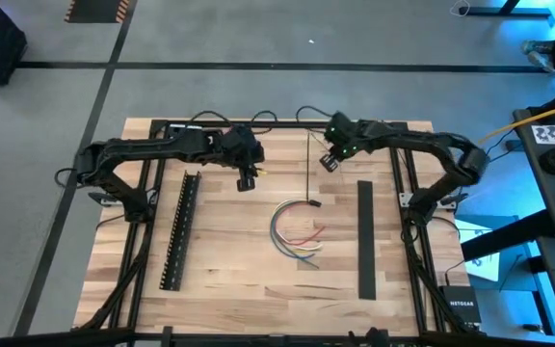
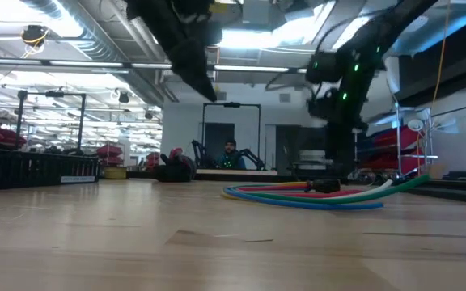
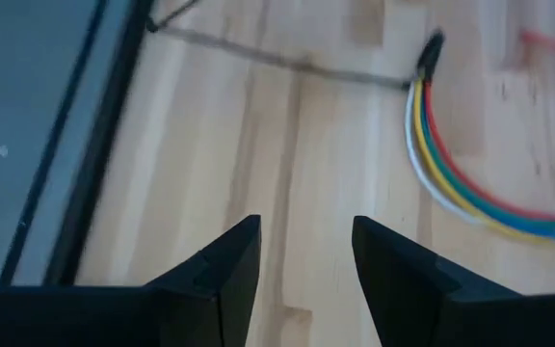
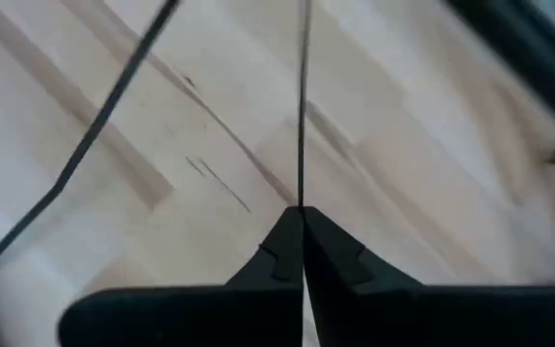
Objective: Ziptie cables
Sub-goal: Wrap the cable wires with the black zip tie
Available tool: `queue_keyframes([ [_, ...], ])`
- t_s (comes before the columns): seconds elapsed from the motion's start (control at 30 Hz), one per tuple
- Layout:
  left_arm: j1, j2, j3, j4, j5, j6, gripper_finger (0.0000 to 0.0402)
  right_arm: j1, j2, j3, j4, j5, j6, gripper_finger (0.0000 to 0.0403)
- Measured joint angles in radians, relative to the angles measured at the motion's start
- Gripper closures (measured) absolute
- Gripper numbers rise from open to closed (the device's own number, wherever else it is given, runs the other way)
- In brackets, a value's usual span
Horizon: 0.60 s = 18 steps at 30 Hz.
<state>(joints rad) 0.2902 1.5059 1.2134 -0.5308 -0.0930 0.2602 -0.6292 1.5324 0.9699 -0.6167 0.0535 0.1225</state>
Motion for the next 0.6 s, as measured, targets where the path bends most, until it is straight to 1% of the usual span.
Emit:
queue_keyframes([
  [0.13,0.006,-0.05,0.014,0.029,-0.008,-0.044,0.0243,0.0,-0.111,0.071,-0.065,-0.008,-0.028,0.0402],
  [0.3,0.018,-0.127,0.016,0.124,-0.006,-0.16,0.0243,0.003,-0.224,0.162,-0.058,-0.086,-0.031,0.0402],
  [0.4,0.025,-0.156,0.015,0.194,0.032,-0.202,0.0243,0.009,-0.268,0.212,0.043,-0.211,-0.038,0.0403],
  [0.5,0.035,-0.163,0.015,0.31,0.129,-0.264,0.0243,0.032,-0.282,0.224,0.211,-0.364,-0.044,0.0403],
  [0.53,0.041,-0.163,0.015,0.35,0.161,-0.29,0.0243,0.045,-0.281,0.224,0.273,-0.401,-0.045,0.0403],
  [0.6,0.046,-0.159,0.015,0.427,0.193,-0.341,0.0243,0.076,-0.28,0.224,0.363,-0.444,-0.059,0.0403],
])
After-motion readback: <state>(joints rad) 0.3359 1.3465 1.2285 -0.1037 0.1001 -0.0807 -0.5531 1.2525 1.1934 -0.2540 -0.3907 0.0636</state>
